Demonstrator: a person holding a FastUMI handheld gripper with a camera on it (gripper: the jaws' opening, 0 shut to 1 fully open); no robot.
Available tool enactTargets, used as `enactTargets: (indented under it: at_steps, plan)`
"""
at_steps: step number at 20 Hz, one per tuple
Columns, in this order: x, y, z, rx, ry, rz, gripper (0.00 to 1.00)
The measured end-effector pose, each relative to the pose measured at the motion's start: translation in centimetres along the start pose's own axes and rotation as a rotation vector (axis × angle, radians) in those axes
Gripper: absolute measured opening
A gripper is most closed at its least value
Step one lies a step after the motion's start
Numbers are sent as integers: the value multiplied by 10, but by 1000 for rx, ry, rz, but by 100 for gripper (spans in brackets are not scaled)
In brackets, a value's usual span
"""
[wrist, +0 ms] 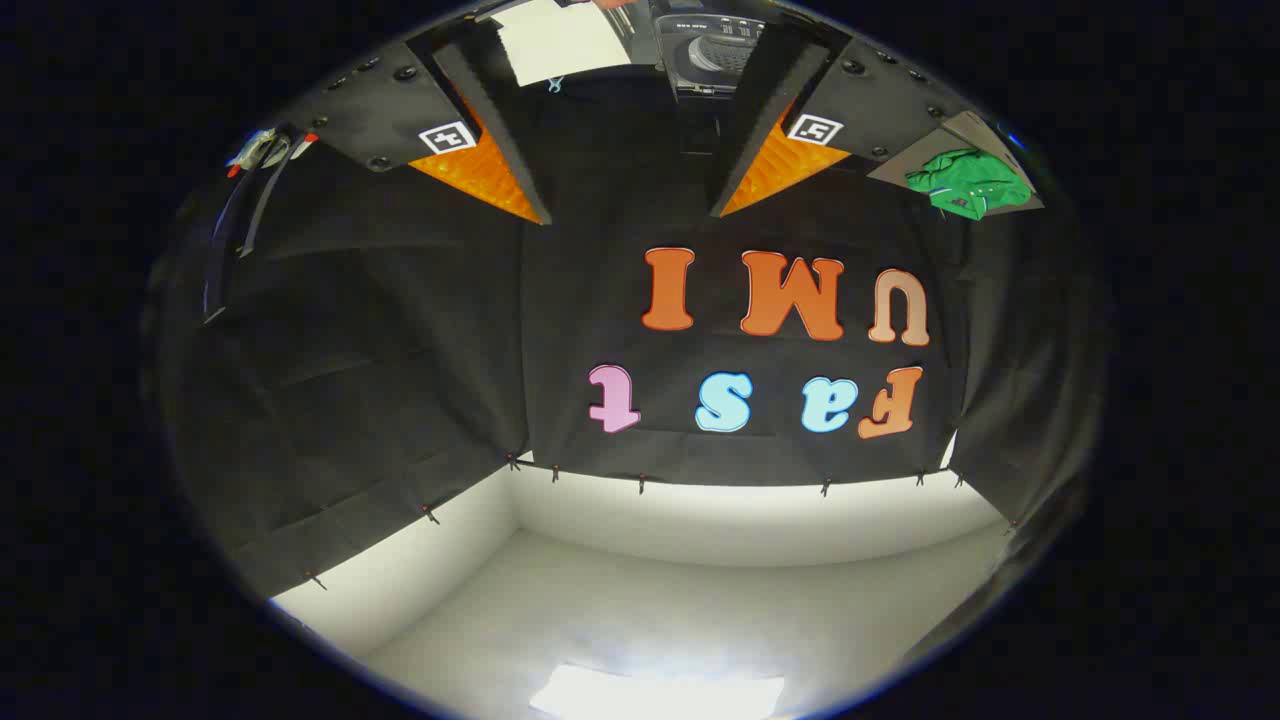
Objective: Put the clothes into the washing machine and then close the washing machine lid.
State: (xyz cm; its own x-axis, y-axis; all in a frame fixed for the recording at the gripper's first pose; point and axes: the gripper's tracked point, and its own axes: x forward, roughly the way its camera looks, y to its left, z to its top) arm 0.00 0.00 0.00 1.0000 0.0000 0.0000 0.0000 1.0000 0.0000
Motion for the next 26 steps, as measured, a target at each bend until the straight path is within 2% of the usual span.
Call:
enactTargets:
  at_steps: [7, 15, 26]
  plan:
    - [2, 49, -15, 106, 34, -40, 97]
    - [4, 60, 2, 22, 11, -102, 97]
    - [14, 70, 7, 66, 32, -124, 97]
